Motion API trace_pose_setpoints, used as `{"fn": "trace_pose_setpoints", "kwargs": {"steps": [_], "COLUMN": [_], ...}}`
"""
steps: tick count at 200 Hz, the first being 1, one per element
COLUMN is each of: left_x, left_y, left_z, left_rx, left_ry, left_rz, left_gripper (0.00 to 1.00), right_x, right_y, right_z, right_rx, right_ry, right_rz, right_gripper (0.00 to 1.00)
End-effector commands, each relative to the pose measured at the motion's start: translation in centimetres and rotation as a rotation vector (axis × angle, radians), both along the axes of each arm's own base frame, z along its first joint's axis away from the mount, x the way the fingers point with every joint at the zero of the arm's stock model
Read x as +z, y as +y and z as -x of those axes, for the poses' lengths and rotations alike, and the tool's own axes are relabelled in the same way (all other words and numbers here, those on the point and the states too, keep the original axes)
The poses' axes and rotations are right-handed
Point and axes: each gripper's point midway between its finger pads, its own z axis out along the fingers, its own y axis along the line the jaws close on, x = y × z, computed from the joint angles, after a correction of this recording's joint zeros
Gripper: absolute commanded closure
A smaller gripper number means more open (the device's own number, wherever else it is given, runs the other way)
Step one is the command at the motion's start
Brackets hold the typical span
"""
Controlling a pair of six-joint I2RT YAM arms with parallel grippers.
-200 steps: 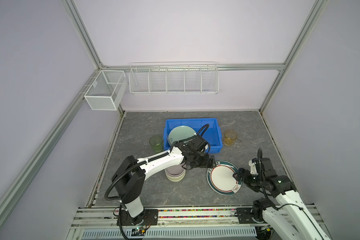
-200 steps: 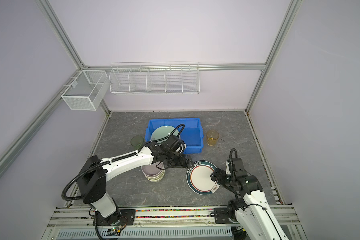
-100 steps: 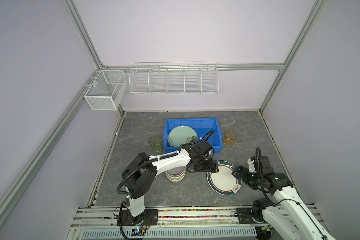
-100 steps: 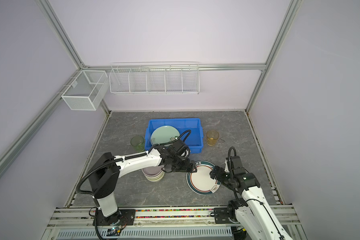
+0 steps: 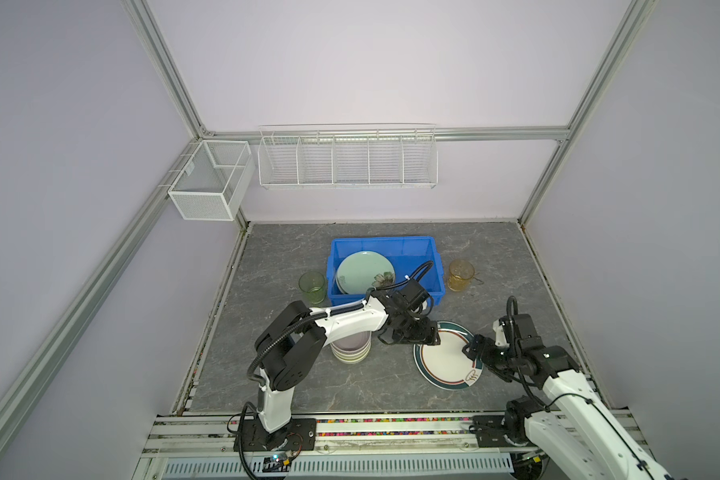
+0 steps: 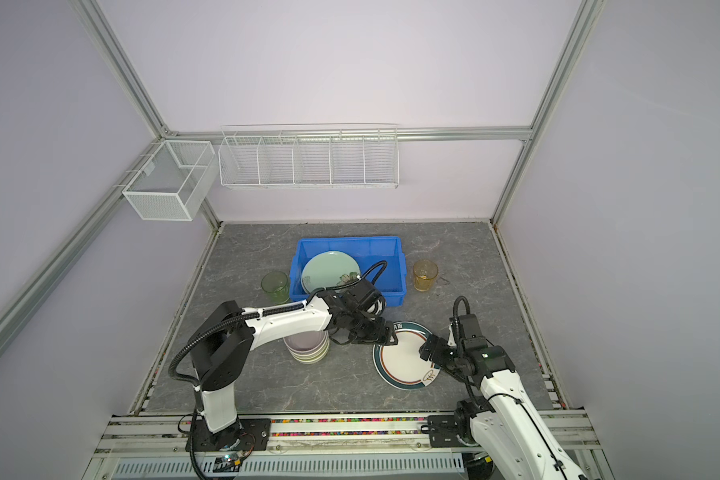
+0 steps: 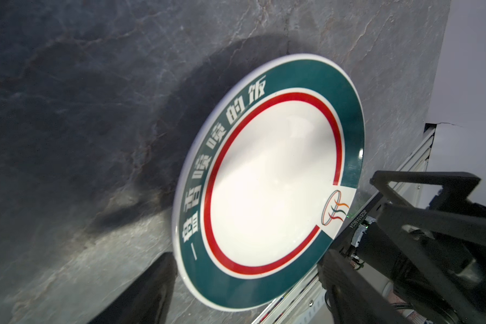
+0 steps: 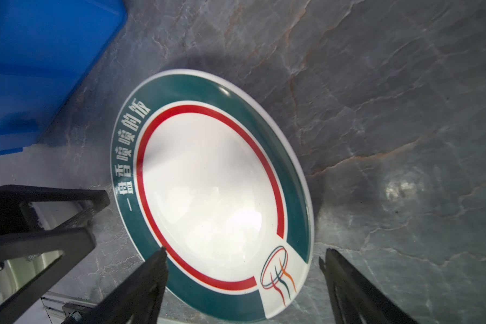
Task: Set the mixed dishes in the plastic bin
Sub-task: 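Press both grippers against the green-rimmed plate's rim, tilting it up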
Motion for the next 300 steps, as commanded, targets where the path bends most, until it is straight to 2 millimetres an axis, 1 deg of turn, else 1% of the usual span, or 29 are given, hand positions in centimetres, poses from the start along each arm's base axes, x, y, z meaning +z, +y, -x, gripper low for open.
{"fn": "trace_pose_setpoints", "kwargs": {"steps": [1,36,64,113,160,182,209,240,300], "left_x": [0.1,0.0,0.0,0.8,0.4,0.1,-0.7,-1.2,-0.8], "left_y": [-0.7,-1.3,-0.9,-0.7,0.3,0.0,-0.4,-0.8,-1.7], "left_z": [-0.2,-0.2,-0.5,-0.8,-1.4,-1.3,-1.1,-1.0,-0.7], "left_rx": [-0.014,-0.027,-0.031,-0.029,-0.017,-0.023,-0.029,-0.032,-0.035], "left_ry": [-0.011,0.004,-0.022,-0.049,-0.083,-0.070,-0.047,-0.032,0.003], "left_rz": [-0.001,0.011,-0.019,-0.021,-0.078,-0.072,-0.070,-0.065,-0.019], "left_gripper": [0.18,0.19,0.19,0.19,0.19,0.19,0.19,0.20,0.20], "right_x": [-0.6,-1.0,-1.4,-1.6,-1.7,-2.0,-2.3,-2.3,-2.4], "right_y": [-0.1,0.0,0.2,0.3,0.7,0.7,0.8,0.8,1.4], "right_z": [-0.1,0.0,0.2,0.1,-0.1,-0.1,-0.2,-0.3,-0.8], "right_rx": [-0.017,-0.018,-0.014,-0.008,0.007,0.009,0.013,0.016,0.028], "right_ry": [0.002,-0.002,0.005,0.005,0.011,0.020,0.025,0.021,0.009], "right_rz": [-0.003,-0.014,-0.025,-0.029,-0.040,-0.038,-0.039,-0.042,-0.067], "right_gripper": [0.11,0.11,0.11,0.11,0.11,0.11,0.11,0.11,0.11]}}
